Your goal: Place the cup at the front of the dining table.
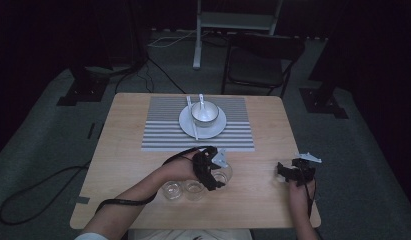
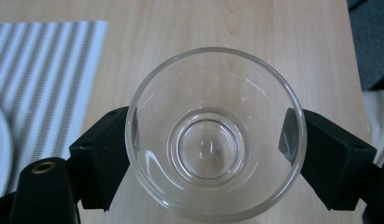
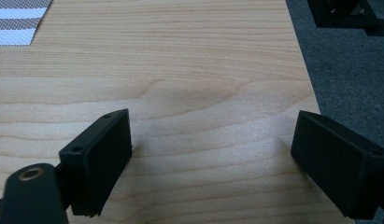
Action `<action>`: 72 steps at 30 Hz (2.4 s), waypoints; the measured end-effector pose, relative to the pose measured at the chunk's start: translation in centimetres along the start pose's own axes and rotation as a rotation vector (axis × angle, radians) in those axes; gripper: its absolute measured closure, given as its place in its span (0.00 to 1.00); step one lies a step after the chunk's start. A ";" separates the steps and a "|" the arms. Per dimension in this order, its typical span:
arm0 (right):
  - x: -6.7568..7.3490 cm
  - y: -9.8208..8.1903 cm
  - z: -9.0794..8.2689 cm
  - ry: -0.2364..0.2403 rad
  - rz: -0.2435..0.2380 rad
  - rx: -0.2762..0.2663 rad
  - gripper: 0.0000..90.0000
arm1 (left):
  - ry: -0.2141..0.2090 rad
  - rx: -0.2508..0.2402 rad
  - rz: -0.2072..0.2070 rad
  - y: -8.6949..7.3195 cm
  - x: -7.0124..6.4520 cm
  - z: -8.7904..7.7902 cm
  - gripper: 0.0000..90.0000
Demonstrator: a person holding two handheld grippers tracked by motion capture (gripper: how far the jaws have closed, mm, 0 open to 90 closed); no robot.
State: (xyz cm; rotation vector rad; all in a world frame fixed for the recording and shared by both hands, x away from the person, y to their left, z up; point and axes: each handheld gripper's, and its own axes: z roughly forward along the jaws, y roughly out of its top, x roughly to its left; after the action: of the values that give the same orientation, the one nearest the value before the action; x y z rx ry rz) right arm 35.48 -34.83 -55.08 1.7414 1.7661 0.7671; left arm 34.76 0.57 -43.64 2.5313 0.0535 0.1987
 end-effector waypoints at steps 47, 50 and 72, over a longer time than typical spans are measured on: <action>0.0 0.0 0.0 0.002 -0.003 -0.001 0.13 | 0.313 -0.032 -0.308 -7.8 7.5 -8.7 0.20; 0.0 0.0 0.0 0.002 -0.002 -0.001 0.13 | 0.330 -0.018 -0.322 -8.7 7.5 -9.1 0.20; 0.0 0.0 0.0 -0.001 0.000 0.000 0.13 | 0.424 0.004 -0.486 -14.7 8.4 -11.0 0.20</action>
State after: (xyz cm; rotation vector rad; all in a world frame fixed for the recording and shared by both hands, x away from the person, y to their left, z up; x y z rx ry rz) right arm 35.48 -34.82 -55.09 1.7410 1.7659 0.7662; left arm 41.47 19.58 -41.96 2.3520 0.8212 0.5278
